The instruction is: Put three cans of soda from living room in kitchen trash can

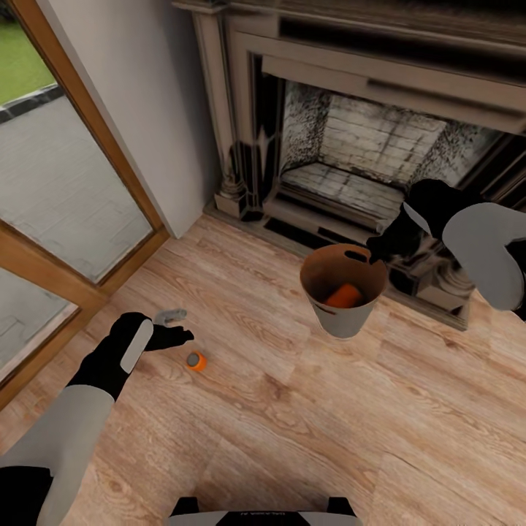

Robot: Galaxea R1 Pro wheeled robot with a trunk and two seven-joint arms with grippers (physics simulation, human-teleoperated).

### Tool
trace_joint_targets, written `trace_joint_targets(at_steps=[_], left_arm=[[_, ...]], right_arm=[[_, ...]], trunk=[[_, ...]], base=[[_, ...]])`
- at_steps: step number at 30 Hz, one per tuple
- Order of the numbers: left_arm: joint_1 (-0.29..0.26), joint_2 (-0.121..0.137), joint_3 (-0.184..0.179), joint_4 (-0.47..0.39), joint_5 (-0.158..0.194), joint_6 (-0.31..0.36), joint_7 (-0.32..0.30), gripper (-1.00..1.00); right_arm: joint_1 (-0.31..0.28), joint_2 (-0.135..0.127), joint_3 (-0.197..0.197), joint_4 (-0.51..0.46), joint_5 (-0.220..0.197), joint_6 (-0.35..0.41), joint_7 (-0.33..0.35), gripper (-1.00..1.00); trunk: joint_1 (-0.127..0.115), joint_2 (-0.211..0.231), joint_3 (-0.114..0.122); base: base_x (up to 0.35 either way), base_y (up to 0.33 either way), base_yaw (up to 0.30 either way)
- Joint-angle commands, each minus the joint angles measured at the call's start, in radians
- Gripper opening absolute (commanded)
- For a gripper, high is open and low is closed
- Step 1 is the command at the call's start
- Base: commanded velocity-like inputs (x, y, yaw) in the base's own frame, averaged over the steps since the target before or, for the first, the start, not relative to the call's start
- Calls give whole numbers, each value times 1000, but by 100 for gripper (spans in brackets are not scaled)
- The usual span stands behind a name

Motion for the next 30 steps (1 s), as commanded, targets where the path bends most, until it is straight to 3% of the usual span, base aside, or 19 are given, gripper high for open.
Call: trace_joint_targets(at_steps=[1,8,16,22,26,30], left_arm=[[0,0,0,1,0,0,0,100],[-1,-14,0,60,-1,0,-2,100],[-1,-22,-2,72,-1,1,-8,100],[-6,-19,-4,66,2,1,-12,100],[-65,-19,-2,78,1,7,-6,100],[-155,-18,0,156,3,11,-1,100]], right_arm=[[-4,5,-31,4,-33,14,7,-100],[-12,13,-27,10,-33,14,7,-100],[-12,19,-27,10,-34,14,7,-100],[-11,22,-26,10,-34,14,7,-100],[-11,22,-26,9,-33,14,7,-100],[-12,21,-25,9,-33,14,7,-100]], trunk=[[4,-7,-5],[31,-56,-38],[61,-112,-76],[61,-112,-85],[61,-112,-91],[61,-112,-97]], base=[[0,0,0],[0,0,0],[0,0,0],[0,0,0],[0,0,0],[0,0,0]])
